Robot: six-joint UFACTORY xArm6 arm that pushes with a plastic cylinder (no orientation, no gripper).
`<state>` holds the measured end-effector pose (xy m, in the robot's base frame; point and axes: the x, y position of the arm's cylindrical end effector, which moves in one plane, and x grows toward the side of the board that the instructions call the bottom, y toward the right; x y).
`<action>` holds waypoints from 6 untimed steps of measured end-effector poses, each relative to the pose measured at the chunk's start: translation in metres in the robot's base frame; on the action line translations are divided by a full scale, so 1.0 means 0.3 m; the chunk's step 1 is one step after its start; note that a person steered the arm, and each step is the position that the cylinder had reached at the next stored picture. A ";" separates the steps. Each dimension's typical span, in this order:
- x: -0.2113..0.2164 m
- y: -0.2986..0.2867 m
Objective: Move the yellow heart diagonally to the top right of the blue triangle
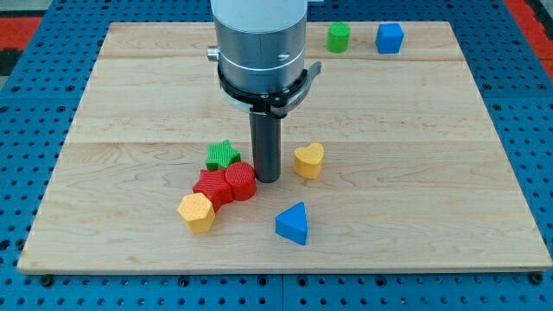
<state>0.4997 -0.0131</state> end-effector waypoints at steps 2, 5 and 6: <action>-0.064 0.058; -0.020 0.160; -0.023 0.154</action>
<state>0.4927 0.0331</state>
